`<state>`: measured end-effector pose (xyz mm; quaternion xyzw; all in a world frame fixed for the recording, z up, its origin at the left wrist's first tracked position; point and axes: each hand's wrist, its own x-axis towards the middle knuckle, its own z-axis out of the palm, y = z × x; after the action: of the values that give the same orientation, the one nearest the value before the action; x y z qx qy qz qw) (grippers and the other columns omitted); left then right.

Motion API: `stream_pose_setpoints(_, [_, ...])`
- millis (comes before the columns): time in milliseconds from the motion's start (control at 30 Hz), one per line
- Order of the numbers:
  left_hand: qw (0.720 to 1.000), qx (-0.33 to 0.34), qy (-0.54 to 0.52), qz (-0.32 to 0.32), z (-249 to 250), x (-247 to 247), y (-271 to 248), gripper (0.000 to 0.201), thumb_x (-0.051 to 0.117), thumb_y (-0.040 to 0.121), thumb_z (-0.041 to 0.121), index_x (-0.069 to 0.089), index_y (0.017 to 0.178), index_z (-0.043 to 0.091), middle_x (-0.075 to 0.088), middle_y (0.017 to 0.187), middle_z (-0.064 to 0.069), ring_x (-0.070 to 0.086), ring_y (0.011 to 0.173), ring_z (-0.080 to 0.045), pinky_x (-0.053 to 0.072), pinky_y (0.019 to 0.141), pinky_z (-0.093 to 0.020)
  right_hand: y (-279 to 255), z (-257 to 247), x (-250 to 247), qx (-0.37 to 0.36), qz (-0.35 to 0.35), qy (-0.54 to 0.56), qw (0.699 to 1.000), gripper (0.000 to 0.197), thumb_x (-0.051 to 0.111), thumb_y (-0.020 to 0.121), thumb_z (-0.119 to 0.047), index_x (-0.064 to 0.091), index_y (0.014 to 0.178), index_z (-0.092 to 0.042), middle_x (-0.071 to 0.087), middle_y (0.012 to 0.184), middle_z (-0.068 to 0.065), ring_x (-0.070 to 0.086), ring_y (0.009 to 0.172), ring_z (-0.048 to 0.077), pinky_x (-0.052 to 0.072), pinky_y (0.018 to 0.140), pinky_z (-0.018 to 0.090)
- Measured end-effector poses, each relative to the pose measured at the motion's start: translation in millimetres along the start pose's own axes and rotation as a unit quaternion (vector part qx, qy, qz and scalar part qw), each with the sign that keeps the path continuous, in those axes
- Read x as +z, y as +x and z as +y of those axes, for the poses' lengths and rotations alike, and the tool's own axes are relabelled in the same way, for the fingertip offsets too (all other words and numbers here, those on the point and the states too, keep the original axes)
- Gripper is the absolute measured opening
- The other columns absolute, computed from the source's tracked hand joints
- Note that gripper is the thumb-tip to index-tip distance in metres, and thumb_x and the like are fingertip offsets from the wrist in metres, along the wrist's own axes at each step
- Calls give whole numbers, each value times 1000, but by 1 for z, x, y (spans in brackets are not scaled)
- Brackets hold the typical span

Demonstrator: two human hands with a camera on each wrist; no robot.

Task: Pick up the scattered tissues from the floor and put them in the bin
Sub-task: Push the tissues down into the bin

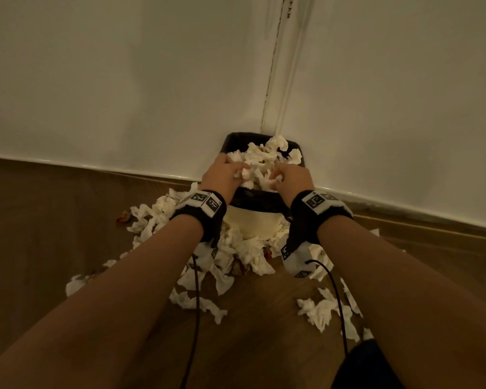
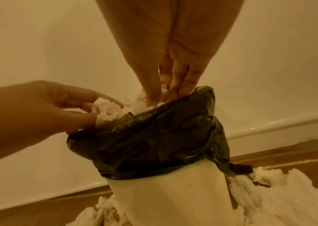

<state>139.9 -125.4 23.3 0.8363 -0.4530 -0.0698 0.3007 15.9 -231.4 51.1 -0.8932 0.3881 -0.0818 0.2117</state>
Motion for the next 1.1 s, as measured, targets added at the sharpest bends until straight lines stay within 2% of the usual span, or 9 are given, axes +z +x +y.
stream_pose_setpoints(100, [998,14,48,-32,2,7,1,35,48,94,21,54,129,19,37,120,-10,52,102,-28,45,94,-35,0,-6,2,5,-75,-49,996,28,45,96,-12,63,115,-2,59,123,15,54,115,27,42,99,31])
stream_pose_setpoints(233, [984,54,145,-88,9,10,-2,34,40,95,28,55,122,12,33,128,-14,55,91,-34,47,86,-38,-9,-15,15,-38,-89,-69,993,40,32,101,-28,57,115,0,49,112,21,50,112,31,38,100,35])
stream_pose_setpoints(300, [974,79,191,-97,10,11,-5,36,35,96,28,53,121,10,36,127,-15,53,89,-32,43,82,-37,-9,-15,20,-44,-108,-70,991,43,28,101,-31,57,114,-2,47,122,20,46,114,28,36,103,38])
stream_pose_setpoints(433, [961,87,229,-127,11,7,-1,35,23,99,25,52,113,11,53,113,-10,47,103,-23,37,88,-38,-2,-10,24,-34,-138,-69,987,41,24,99,-30,52,120,-8,53,121,19,48,112,30,40,98,41])
stream_pose_setpoints(533, [944,67,272,-174,15,4,6,45,14,98,29,57,100,15,59,87,-5,54,100,-22,26,100,-46,0,-7,32,-49,-133,-123,982,45,18,98,-38,44,131,-21,58,124,9,55,109,28,38,94,42])
stream_pose_setpoints(633, [950,45,252,-179,15,6,9,52,8,98,32,57,104,17,65,93,-4,57,100,-21,12,108,-49,3,-7,37,-46,-138,-159,976,50,15,97,-41,44,133,-22,58,126,6,53,113,27,28,100,48])
stream_pose_setpoints(767, [946,40,266,-178,14,5,10,45,12,98,31,55,102,17,58,85,-3,56,100,-24,16,105,-47,9,-9,36,-27,-152,-209,966,52,17,95,-40,45,135,-21,40,141,13,35,130,31,18,108,53])
stream_pose_setpoints(900, [959,47,236,-148,13,2,8,39,20,98,31,55,90,16,50,88,-3,53,98,-24,24,99,-42,5,-14,31,-25,-126,-239,963,52,20,95,-42,51,132,-22,26,149,14,19,138,32,12,110,51])
stream_pose_setpoints(1100, [990,130,12,54,-12,-13,-18,32,38,97,24,60,118,14,51,110,-9,53,98,-23,46,86,-40,1,-37,11,-76,59,-243,965,35,38,93,-33,57,116,-16,52,123,11,45,117,31,30,100,46])
